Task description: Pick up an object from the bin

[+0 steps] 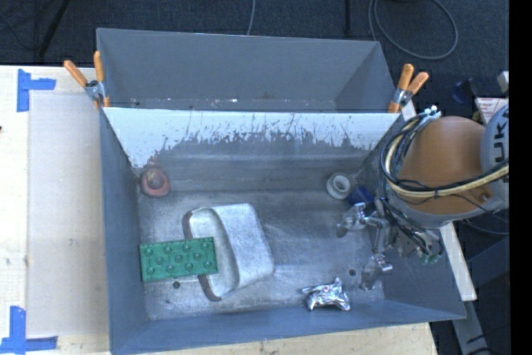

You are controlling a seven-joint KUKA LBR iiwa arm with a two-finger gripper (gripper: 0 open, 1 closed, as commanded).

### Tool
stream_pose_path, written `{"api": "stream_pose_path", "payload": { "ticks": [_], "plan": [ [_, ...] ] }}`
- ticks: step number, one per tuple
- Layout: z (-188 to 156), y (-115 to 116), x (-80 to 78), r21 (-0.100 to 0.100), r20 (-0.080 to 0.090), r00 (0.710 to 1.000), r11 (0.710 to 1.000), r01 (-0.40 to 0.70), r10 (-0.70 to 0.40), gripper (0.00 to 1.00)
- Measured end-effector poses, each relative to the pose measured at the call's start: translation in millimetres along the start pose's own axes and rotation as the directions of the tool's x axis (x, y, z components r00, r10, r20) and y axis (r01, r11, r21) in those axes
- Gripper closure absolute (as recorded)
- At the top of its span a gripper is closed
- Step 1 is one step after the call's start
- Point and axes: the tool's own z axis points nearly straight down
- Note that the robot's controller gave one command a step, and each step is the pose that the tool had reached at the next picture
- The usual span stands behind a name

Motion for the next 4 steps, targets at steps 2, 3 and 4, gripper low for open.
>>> {"api": "stream_pose_path", "payload": {
  "ticks": [2, 3, 4],
  "plan": [
    [28, 75, 16.8, 0.017, 0.016, 0.774, 0.774, 0.632, -0.633, 0.00],
    [28, 75, 19.8, 0.008, 0.007, 0.775, 0.775, 0.632, -0.632, 1.00],
    [28, 129, 12.9, 0.012, 0.008, 0.694, 0.694, 0.720, -0.720, 1.00]
  ]
}}
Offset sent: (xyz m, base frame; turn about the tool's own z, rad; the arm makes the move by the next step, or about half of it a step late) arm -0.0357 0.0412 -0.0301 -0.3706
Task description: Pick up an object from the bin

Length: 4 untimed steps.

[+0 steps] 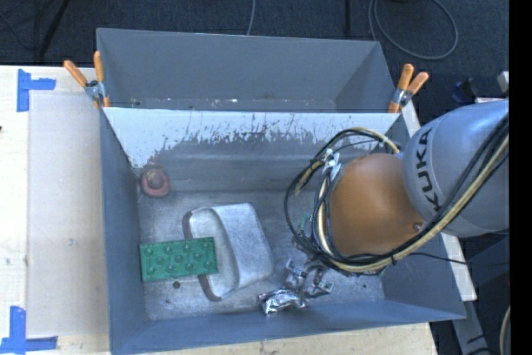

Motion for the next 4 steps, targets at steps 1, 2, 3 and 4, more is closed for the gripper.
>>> {"api": "stream_pose_path", "payload": {
  "ticks": [1, 2, 3, 4],
  "plan": [
    [0, 0, -2.8, 0.005, 0.013, 1.000, 1.000, 0.001, -0.001, 0.00],
    [1, 21, -31.9, -0.002, 0.002, 0.978, 0.978, 0.210, -0.210, 0.00],
    [0, 21, -33.1, -0.001, 0.005, 0.978, 0.978, 0.207, -0.207, 1.00],
    [-151, 6, -20.7, -0.003, 0.002, 0.902, 0.902, 0.432, -0.432, 1.00]
  ]
}}
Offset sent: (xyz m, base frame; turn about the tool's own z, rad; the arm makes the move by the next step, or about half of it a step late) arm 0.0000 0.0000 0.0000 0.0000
